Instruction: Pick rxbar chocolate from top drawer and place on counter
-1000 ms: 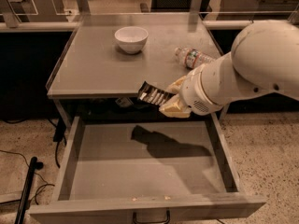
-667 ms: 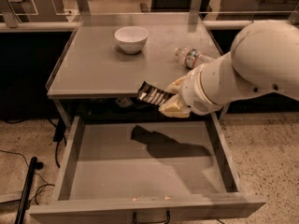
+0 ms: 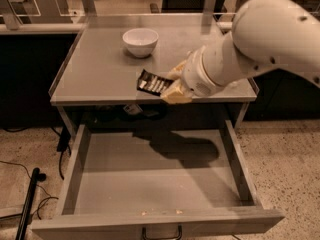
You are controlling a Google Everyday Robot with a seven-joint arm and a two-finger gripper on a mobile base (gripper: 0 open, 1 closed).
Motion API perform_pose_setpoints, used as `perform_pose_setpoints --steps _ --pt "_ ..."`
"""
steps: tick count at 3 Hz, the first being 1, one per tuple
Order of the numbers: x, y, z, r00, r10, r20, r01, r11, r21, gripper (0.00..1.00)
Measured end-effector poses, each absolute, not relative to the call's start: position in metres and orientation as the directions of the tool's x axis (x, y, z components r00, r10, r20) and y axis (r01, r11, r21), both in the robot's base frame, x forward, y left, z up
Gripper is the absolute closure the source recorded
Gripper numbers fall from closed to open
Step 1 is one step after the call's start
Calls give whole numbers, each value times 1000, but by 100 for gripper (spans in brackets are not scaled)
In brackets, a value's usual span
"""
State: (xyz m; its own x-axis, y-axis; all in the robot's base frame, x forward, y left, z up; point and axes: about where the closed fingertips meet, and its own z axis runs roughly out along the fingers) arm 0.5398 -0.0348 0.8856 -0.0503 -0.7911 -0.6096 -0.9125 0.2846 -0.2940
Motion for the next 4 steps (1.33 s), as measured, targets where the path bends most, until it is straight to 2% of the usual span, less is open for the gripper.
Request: perform_pose_setpoints --steps 4 --pt "659 -13 863 -73 -772 -631 -952 243 -188 100"
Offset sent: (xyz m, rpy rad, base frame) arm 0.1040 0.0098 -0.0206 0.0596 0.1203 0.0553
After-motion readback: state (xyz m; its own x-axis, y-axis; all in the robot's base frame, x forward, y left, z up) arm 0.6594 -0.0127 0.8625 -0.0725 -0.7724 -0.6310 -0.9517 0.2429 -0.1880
